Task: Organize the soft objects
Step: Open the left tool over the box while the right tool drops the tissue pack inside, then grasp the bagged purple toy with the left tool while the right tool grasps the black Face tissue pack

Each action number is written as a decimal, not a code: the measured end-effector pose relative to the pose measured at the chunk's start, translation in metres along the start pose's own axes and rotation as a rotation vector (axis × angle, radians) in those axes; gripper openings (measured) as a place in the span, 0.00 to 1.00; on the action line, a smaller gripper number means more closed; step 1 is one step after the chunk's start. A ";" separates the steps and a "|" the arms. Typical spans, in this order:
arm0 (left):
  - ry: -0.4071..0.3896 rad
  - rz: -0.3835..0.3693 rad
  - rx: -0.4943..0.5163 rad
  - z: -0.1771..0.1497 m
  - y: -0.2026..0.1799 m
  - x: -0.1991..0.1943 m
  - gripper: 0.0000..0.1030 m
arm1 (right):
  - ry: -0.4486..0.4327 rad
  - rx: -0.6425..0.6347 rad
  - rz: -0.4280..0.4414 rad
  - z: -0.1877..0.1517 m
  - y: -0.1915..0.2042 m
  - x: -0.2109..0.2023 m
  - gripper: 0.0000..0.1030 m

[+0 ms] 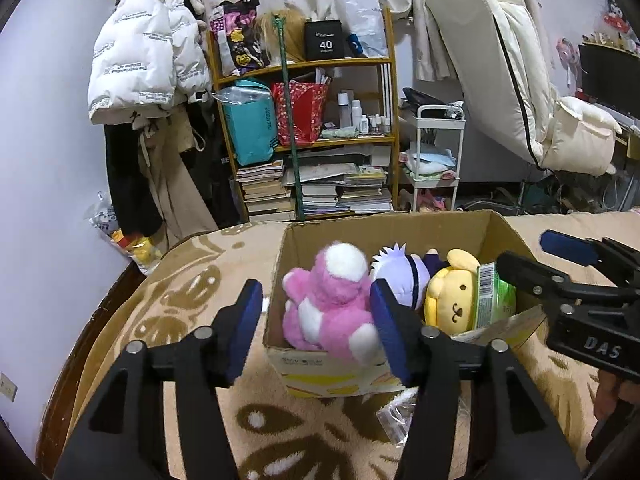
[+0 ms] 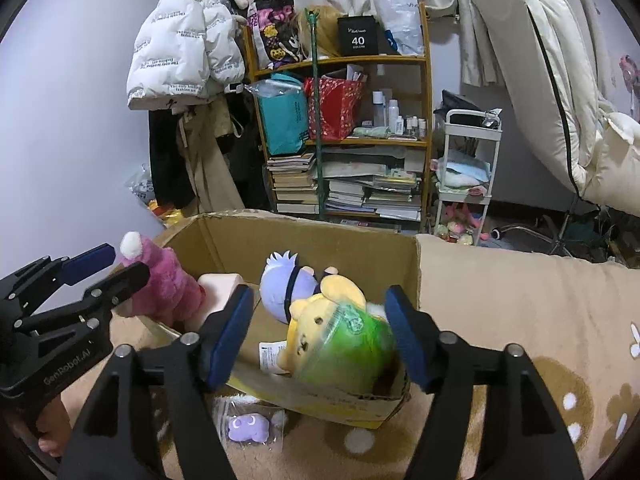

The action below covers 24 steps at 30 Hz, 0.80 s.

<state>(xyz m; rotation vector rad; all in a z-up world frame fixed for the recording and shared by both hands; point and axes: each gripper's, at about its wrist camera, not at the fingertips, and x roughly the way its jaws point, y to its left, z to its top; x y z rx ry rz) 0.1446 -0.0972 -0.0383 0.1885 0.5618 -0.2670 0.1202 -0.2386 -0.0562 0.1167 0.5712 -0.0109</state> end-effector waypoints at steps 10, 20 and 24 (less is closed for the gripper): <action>0.003 0.001 0.011 -0.003 0.006 -0.020 0.80 | 0.008 0.100 -0.019 -0.007 -0.015 -0.030 0.87; 0.044 -0.023 0.003 -0.015 0.007 -0.044 0.94 | 0.005 0.142 -0.075 -0.018 -0.015 -0.061 0.98; 0.104 -0.057 -0.009 -0.022 0.011 -0.046 0.94 | 0.031 0.120 -0.106 -0.023 -0.009 -0.068 1.00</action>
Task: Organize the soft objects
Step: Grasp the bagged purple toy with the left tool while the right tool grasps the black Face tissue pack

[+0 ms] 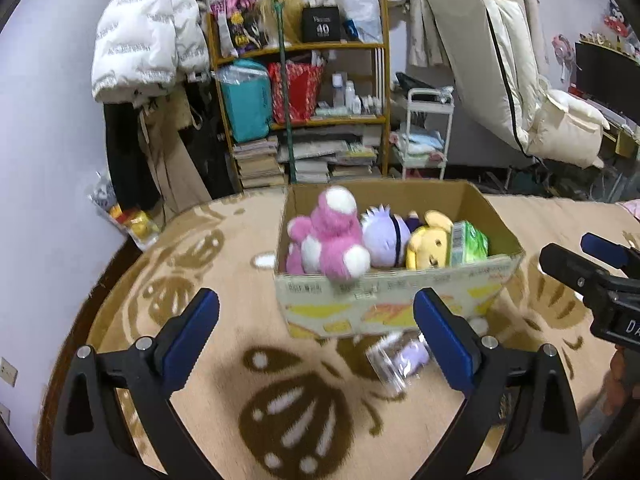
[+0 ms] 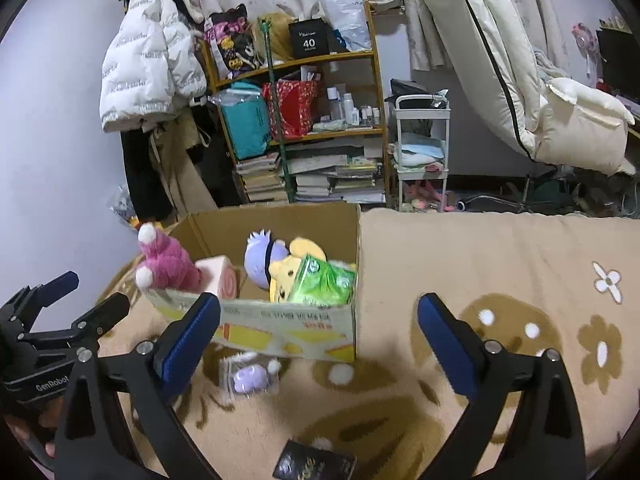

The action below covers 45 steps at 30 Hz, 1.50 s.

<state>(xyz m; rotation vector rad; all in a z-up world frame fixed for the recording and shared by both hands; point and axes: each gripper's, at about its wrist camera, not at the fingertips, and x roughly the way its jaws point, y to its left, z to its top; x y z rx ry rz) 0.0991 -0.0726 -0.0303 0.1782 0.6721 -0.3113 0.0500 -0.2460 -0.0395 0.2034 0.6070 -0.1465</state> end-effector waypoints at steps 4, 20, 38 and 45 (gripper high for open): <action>0.049 -0.018 0.006 -0.006 0.001 -0.001 0.94 | 0.030 -0.013 -0.009 -0.009 0.005 -0.005 1.00; 0.152 -0.047 0.080 -0.033 -0.021 0.004 0.94 | 0.209 0.090 -0.008 -0.039 -0.005 0.001 1.00; 0.304 -0.120 0.125 -0.058 -0.034 0.064 0.94 | 0.528 0.294 0.000 -0.085 -0.032 0.065 0.93; 0.317 -0.155 0.158 -0.065 -0.041 0.081 0.94 | 0.590 0.294 0.013 -0.096 -0.028 0.077 0.90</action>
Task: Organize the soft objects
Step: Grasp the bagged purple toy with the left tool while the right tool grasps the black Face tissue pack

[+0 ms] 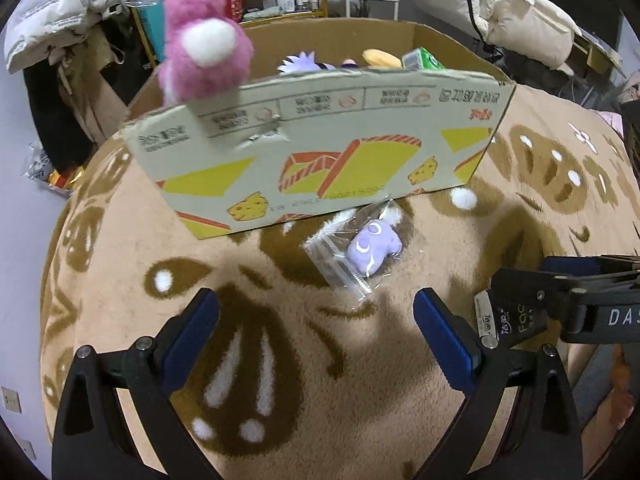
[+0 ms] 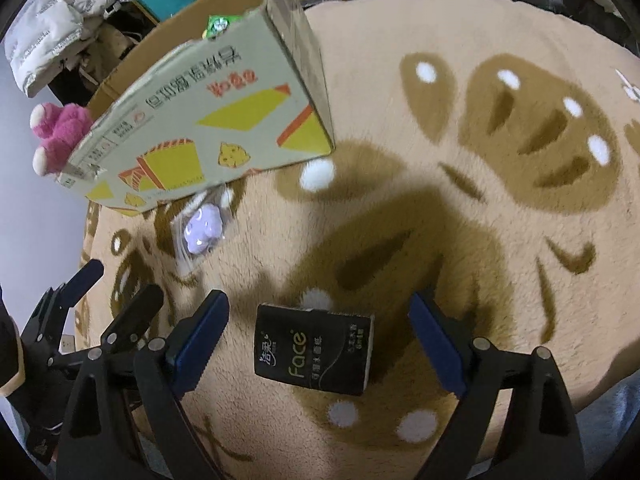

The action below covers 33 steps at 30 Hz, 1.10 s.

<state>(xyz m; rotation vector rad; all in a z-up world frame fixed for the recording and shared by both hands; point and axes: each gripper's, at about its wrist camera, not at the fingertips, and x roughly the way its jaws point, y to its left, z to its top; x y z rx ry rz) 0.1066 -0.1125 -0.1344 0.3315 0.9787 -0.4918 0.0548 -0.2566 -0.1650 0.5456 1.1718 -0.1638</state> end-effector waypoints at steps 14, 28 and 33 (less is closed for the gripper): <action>0.052 -0.058 0.040 0.002 -0.004 0.036 0.94 | 0.058 -0.004 0.017 -0.005 0.005 0.015 0.66; 0.003 -0.083 0.078 0.020 -0.024 0.062 0.94 | 0.021 0.004 0.015 0.008 -0.006 0.009 0.66; -0.021 -0.092 0.083 0.028 -0.025 0.068 0.93 | 0.017 0.016 0.017 0.012 -0.011 0.008 0.66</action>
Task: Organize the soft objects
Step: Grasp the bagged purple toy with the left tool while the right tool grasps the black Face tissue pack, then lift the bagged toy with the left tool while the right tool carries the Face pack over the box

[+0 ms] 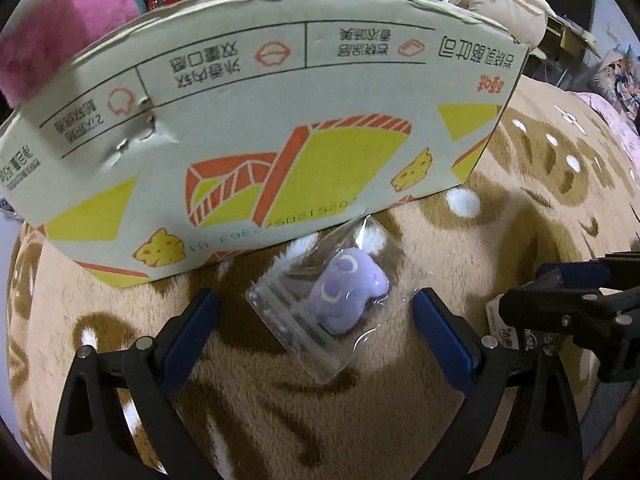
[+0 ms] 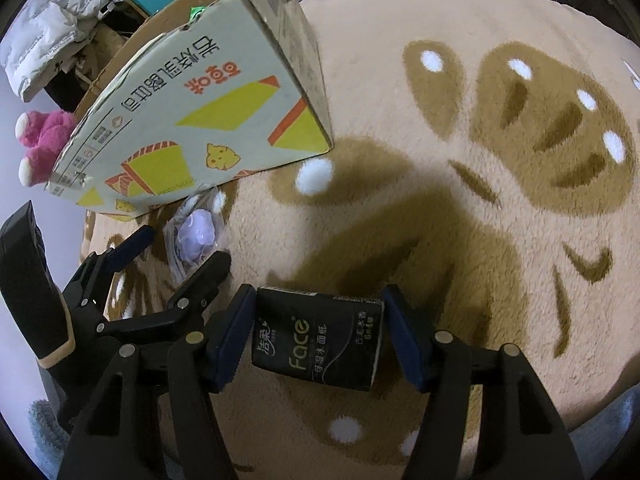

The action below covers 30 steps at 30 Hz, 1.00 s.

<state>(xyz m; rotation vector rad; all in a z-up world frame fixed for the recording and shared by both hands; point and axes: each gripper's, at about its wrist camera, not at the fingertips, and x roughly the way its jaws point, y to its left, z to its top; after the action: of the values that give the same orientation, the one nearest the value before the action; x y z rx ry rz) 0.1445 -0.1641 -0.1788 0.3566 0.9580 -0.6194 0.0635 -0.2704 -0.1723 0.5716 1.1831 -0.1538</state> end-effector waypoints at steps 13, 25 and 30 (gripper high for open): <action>-0.023 -0.021 0.012 -0.007 -0.012 -0.008 0.77 | -0.030 -0.009 -0.022 0.005 0.004 -0.006 0.66; -0.016 -0.039 -0.021 -0.012 -0.010 -0.018 0.62 | -0.097 -0.003 0.030 0.025 -0.004 -0.027 0.66; -0.029 -0.019 -0.025 -0.017 -0.001 -0.032 0.62 | -0.132 -0.023 0.056 0.023 -0.006 -0.035 0.66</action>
<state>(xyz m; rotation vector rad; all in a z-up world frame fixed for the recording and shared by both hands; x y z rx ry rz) 0.1194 -0.1456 -0.1608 0.3161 0.9415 -0.6281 0.0667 -0.2929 -0.1367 0.5652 1.0390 -0.1284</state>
